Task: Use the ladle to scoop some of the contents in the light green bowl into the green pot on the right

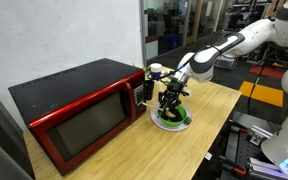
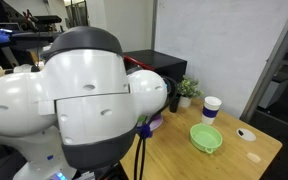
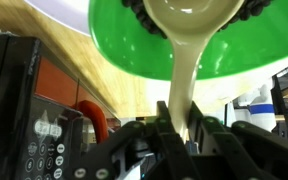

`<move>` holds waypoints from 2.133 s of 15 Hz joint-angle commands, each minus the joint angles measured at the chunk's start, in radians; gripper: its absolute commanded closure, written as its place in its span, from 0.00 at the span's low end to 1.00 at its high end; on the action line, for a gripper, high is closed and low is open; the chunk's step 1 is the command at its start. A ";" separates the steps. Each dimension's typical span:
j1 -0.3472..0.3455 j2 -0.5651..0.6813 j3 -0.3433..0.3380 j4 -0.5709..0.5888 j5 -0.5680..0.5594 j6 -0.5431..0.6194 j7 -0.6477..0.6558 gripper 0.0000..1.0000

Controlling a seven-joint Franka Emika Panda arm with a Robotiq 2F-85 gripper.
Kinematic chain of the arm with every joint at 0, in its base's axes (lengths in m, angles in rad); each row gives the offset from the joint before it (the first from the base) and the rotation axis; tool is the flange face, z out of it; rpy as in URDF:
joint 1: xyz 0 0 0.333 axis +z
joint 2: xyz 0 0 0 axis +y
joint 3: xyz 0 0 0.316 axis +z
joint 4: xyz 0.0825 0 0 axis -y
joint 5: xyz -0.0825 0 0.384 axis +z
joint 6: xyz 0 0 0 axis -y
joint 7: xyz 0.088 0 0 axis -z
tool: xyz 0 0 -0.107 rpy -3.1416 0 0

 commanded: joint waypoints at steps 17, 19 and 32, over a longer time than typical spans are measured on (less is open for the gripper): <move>0.056 -0.211 0.039 -0.005 0.029 -0.079 -0.018 0.94; 0.075 -0.236 0.041 -0.005 0.030 -0.082 -0.016 0.94; 0.192 -0.474 0.070 -0.039 0.048 -0.104 0.032 0.94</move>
